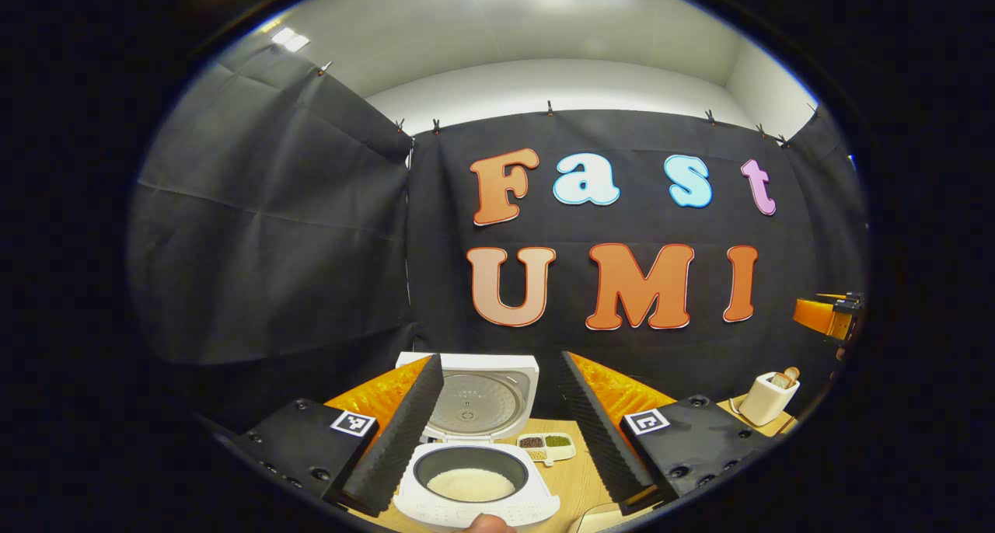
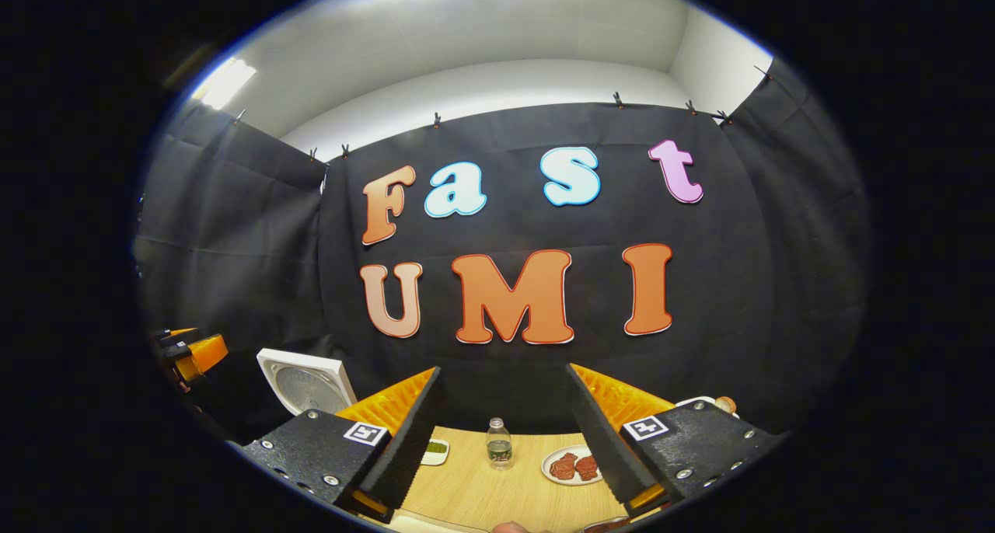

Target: Close the left gripper, press the button to open the rice cooker; take a wooden spoon from the chopstick holder with the right hand, scoop a spoonful of rice and pour it into the rice cooker, then put the wooden spoon back into the chopstick holder.

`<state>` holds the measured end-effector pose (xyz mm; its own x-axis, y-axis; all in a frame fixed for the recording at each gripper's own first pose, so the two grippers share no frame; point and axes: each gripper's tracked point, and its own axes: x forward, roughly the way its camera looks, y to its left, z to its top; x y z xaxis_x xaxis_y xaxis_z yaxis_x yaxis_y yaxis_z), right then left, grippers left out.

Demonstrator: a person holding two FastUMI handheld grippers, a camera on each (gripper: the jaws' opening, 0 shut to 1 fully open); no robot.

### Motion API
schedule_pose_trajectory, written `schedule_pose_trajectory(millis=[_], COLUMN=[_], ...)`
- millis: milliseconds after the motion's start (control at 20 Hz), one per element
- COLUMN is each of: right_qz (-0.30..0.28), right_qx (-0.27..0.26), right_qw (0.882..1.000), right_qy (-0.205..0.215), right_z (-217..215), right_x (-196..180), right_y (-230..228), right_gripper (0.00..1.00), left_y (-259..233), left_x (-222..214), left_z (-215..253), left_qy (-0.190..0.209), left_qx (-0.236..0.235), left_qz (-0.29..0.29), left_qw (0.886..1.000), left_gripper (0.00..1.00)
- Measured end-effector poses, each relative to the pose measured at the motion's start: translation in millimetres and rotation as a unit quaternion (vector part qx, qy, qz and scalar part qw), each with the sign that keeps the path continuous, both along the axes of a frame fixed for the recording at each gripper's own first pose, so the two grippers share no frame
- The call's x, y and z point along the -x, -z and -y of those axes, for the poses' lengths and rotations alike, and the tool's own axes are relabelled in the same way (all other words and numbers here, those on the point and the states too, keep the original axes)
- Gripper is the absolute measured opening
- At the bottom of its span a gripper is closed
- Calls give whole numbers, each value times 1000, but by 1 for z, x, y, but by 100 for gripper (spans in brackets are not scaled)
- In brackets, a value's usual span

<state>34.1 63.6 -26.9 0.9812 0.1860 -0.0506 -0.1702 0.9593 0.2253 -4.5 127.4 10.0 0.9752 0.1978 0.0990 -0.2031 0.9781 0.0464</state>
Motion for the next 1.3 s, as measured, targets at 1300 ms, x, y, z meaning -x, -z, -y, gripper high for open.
schedule_pose_trajectory(millis=[1300], right_qz=[-13], right_qx=[33], right_qw=[999], right_qy=[30], right_z=[8], right_x=[15], right_y=[5], right_gripper=[95], left_y=[-5], left_x=[-16], left_z=[17], left_qy=[49], left_qx=[0], left_qz=[-17], left_qw=[999], left_gripper=[99])
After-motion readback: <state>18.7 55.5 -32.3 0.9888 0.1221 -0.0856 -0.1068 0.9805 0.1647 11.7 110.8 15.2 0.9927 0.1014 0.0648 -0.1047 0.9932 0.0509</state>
